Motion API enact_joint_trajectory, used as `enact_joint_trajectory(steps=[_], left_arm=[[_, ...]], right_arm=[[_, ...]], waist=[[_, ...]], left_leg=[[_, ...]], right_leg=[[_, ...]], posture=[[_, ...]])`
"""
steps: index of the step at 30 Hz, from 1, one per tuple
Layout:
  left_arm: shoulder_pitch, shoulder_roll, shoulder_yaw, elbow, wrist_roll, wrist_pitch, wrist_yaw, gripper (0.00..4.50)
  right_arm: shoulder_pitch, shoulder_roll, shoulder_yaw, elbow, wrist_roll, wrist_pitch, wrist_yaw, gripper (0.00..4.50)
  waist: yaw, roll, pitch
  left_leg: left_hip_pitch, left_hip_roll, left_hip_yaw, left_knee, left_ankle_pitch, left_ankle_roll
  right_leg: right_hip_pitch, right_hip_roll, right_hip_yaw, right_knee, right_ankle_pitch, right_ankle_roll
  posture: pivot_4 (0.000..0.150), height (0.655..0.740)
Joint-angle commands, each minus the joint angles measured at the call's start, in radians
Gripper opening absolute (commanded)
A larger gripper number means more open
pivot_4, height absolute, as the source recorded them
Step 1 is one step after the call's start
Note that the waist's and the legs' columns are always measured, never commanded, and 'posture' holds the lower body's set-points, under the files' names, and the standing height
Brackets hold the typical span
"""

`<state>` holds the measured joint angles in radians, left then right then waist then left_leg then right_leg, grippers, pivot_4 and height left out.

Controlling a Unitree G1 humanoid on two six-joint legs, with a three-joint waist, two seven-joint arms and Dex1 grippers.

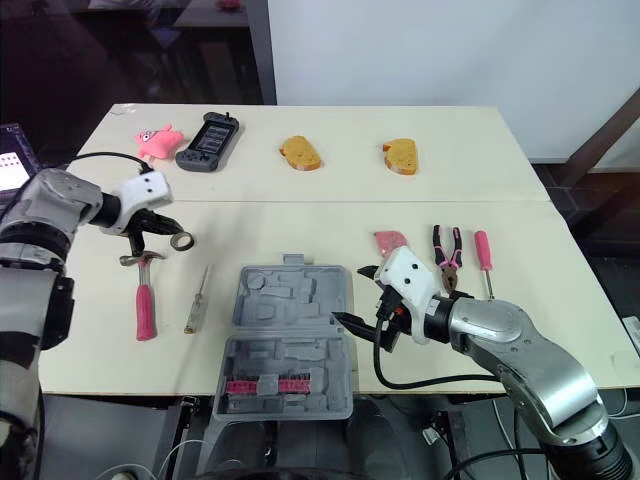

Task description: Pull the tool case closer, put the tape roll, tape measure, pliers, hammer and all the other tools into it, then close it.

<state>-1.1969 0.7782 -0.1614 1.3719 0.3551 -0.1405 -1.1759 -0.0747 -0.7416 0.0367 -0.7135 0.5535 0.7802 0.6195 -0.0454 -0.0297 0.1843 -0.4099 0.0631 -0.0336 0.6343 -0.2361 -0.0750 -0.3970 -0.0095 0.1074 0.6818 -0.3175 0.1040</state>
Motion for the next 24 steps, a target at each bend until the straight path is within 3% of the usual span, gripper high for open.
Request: enact_joint_trajectory(steps=[1, 4, 7, 13, 15, 18, 24], left_arm=[[-0.038, 0.04, 0.061, -0.009, -0.047, 0.051, 0.045, 0.03], [-0.029, 0.055, 0.077, -0.011, -0.057, 0.065, 0.051, 0.03], [-0.018, 0.065, 0.094, -0.012, -0.069, 0.077, 0.045, 0.81], [0.018, 0.059, 0.083, -0.017, -0.066, 0.065, -0.017, 3.78], [0.033, 0.046, 0.074, -0.019, -0.057, 0.045, 0.006, 4.4], [0.07, 0.014, 0.037, -0.022, -0.014, -0.03, 0.104, 4.4], [0.093, -0.033, 0.023, -0.013, 0.001, -0.063, 0.138, 4.4]], right_arm=[[0.023, 0.001, -0.019, -0.048, 0.003, -0.004, -0.011, 4.5], [0.041, -0.006, -0.031, -0.047, 0.002, -0.009, -0.009, 4.5], [0.041, -0.007, -0.034, -0.044, 0.002, -0.009, -0.009, 4.5], [0.038, -0.003, -0.026, -0.037, -0.002, -0.011, -0.009, 4.5], [0.037, 0.0, -0.024, -0.037, -0.001, -0.009, -0.01, 4.5], [0.038, 0.005, -0.019, -0.043, 0.002, -0.002, -0.016, 4.5], [0.061, 0.008, -0.03, -0.073, 0.013, 0.02, -0.038, 4.5]], waist=[[0.001, 0.0, 0.0], [0.002, 0.0, 0.0], [0.002, 0.0, 0.0], [0.002, 0.0, 0.0], [0.002, 0.0, 0.0], [0.003, 0.0, 0.0], [0.007, 0.0, 0.0]], left_leg=[[0.0, 0.0, 0.0, 0.0, 0.0, 0.0], [0.0, 0.0, 0.0, 0.0, 0.0, 0.0], [0.0, 0.0, 0.0, 0.0, 0.0, 0.0], [0.0, 0.0, 0.0, 0.0, 0.0, 0.0], [0.0, 0.0, 0.0, 0.0, 0.0, 0.0], [0.0, 0.0, 0.0, 0.0, 0.0, 0.0], [-0.001, 0.0, 0.0, 0.002, 0.0, 0.0]], right_leg=[[0.0, 0.0, 0.0, 0.0, 0.0, 0.0], [0.0, 0.0, 0.0, 0.0, 0.0, 0.0], [0.0, 0.0, 0.0, 0.0, 0.0, 0.0], [0.0, 0.0, 0.0, 0.0, 0.0, 0.0], [0.0, 0.0, 0.0, 0.0, 0.0, 0.0], [0.0, 0.0, 0.0, 0.0, 0.0, 0.0], [0.001, 0.0, 0.0, 0.0, 0.0, 0.0]], posture=[[0.15, 0.74], [0.15, 0.74], [0.15, 0.74], [0.15, 0.74], [0.15, 0.74], [0.15, 0.74], [0.15, 0.74]])
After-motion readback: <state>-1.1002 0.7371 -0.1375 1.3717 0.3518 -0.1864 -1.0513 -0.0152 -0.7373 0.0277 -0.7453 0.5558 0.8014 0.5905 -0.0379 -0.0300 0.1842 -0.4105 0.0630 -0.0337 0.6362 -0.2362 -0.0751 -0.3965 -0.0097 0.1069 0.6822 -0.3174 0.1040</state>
